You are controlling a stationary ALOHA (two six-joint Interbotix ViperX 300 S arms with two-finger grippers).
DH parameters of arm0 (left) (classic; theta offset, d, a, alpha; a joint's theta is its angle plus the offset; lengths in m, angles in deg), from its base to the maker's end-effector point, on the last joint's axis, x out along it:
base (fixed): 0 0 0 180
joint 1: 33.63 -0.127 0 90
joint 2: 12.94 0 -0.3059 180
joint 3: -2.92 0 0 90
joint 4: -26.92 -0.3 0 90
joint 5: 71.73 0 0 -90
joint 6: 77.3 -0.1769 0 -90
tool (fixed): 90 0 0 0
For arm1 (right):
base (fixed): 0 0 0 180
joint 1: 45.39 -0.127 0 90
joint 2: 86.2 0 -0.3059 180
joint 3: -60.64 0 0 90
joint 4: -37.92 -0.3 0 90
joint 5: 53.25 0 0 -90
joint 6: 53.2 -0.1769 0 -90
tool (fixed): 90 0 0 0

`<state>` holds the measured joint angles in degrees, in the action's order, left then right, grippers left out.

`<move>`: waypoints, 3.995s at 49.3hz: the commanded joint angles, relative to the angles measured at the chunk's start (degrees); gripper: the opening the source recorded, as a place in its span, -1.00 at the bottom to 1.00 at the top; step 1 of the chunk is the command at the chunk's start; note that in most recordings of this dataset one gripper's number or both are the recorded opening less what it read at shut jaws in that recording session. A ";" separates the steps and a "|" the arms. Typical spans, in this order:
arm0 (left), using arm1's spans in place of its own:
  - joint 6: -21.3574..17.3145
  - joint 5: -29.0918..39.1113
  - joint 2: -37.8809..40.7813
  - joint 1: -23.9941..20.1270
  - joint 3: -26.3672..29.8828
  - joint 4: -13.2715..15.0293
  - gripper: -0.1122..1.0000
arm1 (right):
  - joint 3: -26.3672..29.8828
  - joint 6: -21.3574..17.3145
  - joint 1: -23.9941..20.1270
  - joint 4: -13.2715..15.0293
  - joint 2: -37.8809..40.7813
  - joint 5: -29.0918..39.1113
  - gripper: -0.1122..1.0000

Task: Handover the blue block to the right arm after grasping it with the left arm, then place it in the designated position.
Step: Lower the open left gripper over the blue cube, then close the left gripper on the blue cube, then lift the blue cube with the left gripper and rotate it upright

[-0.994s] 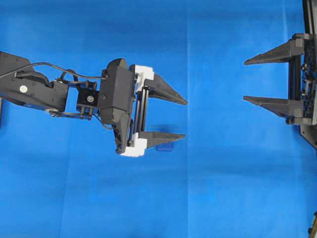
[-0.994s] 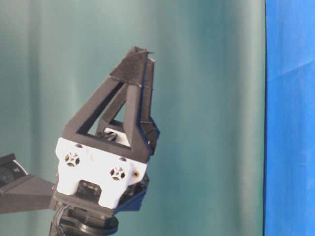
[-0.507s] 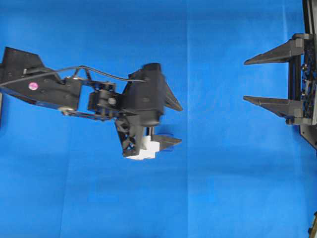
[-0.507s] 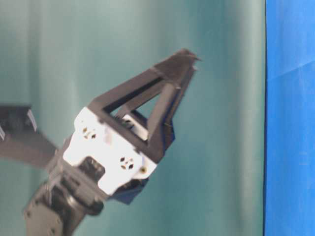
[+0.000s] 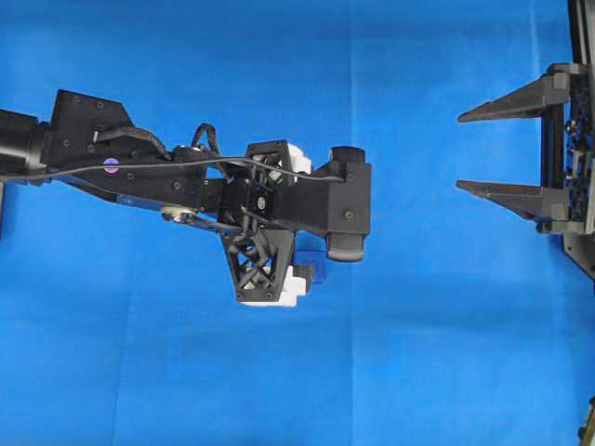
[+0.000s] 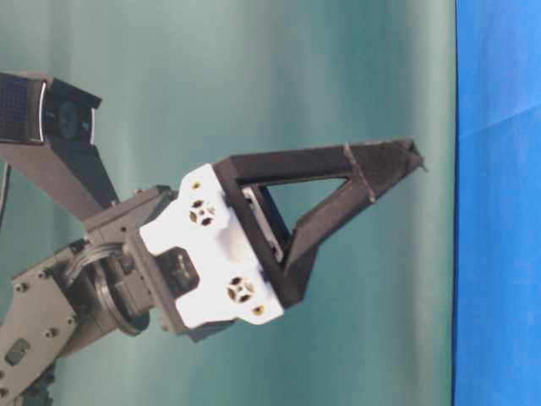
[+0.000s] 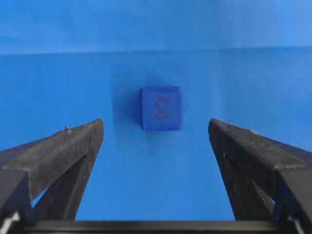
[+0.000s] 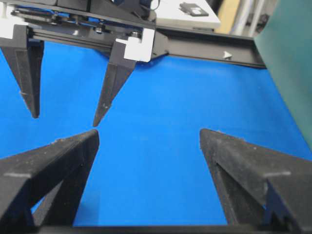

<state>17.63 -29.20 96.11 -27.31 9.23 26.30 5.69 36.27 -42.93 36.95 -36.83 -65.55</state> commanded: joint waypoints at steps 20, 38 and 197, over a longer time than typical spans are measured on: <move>0.00 0.00 -0.88 0.00 1.41 -0.18 0.83 | 1.23 -0.09 0.18 -0.18 0.44 -0.26 0.94; 0.09 0.00 -0.88 0.00 1.23 -0.18 0.83 | 1.23 -0.09 0.18 -0.18 0.62 -0.26 0.94; 4.66 -17.23 8.09 1.23 -6.50 -0.09 0.03 | 0.97 -0.09 0.18 -0.18 3.16 -0.26 0.94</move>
<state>22.28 -47.30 107.88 -26.34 0.88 26.30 5.69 36.27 -42.93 36.95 -33.93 -65.55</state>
